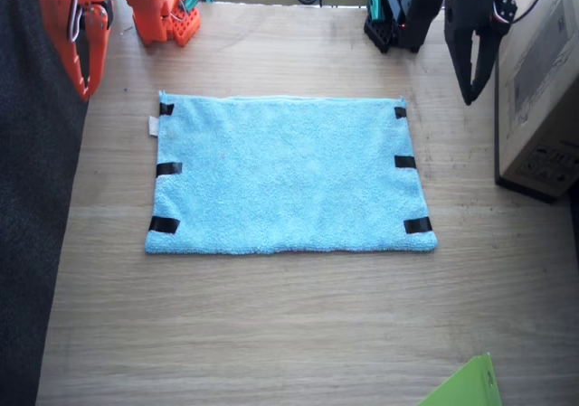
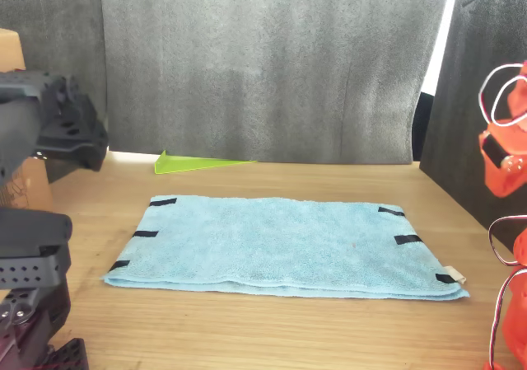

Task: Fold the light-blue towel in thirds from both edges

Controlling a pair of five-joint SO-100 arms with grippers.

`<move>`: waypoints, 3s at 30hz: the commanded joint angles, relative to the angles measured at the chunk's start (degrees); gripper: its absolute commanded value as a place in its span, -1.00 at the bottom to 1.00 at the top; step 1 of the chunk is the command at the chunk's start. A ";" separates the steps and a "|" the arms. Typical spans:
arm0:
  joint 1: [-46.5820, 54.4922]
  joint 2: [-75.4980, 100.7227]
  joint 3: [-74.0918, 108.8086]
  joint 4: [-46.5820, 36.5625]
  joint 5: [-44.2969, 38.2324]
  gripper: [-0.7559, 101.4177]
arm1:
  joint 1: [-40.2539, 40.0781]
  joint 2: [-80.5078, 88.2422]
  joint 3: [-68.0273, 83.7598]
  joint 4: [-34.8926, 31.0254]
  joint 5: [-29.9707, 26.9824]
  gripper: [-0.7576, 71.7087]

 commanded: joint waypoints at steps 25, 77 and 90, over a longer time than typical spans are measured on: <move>-5.36 -22.94 -12.57 -3.69 -1.67 -0.99 | 15.38 -35.51 -30.15 11.78 6.94 -0.72; -8.88 -8.70 6.94 -0.79 -0.62 -0.58 | 16.17 -24.79 -8.00 4.48 6.06 -0.49; -14.59 -18.63 0.53 1.41 -2.81 -0.56 | 15.73 -25.14 -8.44 4.22 5.62 -0.48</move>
